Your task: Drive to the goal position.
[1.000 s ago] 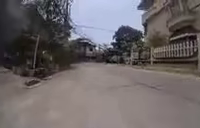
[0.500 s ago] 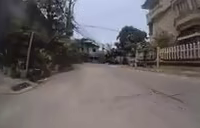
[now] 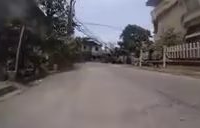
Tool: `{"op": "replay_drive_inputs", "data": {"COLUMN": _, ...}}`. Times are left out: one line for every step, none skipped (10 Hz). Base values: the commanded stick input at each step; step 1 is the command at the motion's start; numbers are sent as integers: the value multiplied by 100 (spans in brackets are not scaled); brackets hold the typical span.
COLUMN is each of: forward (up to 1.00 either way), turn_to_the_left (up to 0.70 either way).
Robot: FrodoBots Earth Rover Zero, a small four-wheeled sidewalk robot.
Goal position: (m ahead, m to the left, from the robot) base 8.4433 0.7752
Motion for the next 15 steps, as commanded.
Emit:
{"op": "replay_drive_inputs", "data": {"forward": 100, "turn_to_the_left": -2}}
{"op": "replay_drive_inputs", "data": {"forward": 100, "turn_to_the_left": -2}}
{"op": "replay_drive_inputs", "data": {"forward": 100, "turn_to_the_left": -2}}
{"op": "replay_drive_inputs", "data": {"forward": 100, "turn_to_the_left": -2}}
{"op": "replay_drive_inputs", "data": {"forward": 100, "turn_to_the_left": -2}}
{"op": "replay_drive_inputs", "data": {"forward": 100, "turn_to_the_left": -2}}
{"op": "replay_drive_inputs", "data": {"forward": 100, "turn_to_the_left": -2}}
{"op": "replay_drive_inputs", "data": {"forward": 100, "turn_to_the_left": -2}}
{"op": "replay_drive_inputs", "data": {"forward": 100, "turn_to_the_left": -2}}
{"op": "replay_drive_inputs", "data": {"forward": 100, "turn_to_the_left": -2}}
{"op": "replay_drive_inputs", "data": {"forward": 100, "turn_to_the_left": -2}}
{"op": "replay_drive_inputs", "data": {"forward": 100, "turn_to_the_left": -2}}
{"op": "replay_drive_inputs", "data": {"forward": 100, "turn_to_the_left": -2}}
{"op": "replay_drive_inputs", "data": {"forward": 100, "turn_to_the_left": -2}}
{"op": "replay_drive_inputs", "data": {"forward": 100, "turn_to_the_left": -2}}
